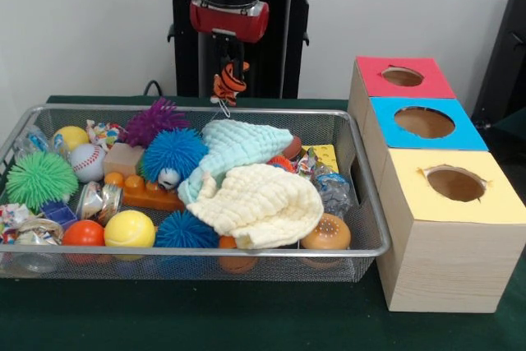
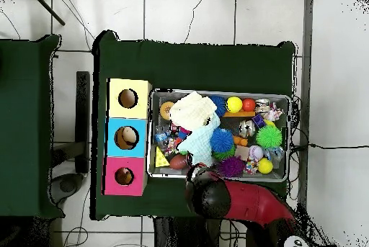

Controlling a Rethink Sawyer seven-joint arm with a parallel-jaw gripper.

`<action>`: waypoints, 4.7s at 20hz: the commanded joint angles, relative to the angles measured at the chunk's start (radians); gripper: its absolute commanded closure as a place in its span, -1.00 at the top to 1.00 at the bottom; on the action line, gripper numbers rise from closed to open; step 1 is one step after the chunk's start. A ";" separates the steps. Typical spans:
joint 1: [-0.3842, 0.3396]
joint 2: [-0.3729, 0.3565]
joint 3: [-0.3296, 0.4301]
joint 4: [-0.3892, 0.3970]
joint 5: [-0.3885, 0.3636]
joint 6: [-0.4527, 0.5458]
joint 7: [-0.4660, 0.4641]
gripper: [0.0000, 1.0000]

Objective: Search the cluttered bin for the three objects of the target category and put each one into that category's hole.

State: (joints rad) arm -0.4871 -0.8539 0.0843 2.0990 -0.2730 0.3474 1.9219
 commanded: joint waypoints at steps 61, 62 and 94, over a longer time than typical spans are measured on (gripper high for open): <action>0.090 0.062 -0.059 -0.217 0.060 -0.070 0.055 -1.00; 0.087 0.061 -0.057 -0.215 0.060 -0.067 0.056 -1.00; 0.046 0.101 -0.015 -0.244 0.024 -0.180 0.108 -1.00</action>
State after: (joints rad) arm -0.4612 -0.7909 0.0187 1.9337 -0.2637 0.2052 1.9219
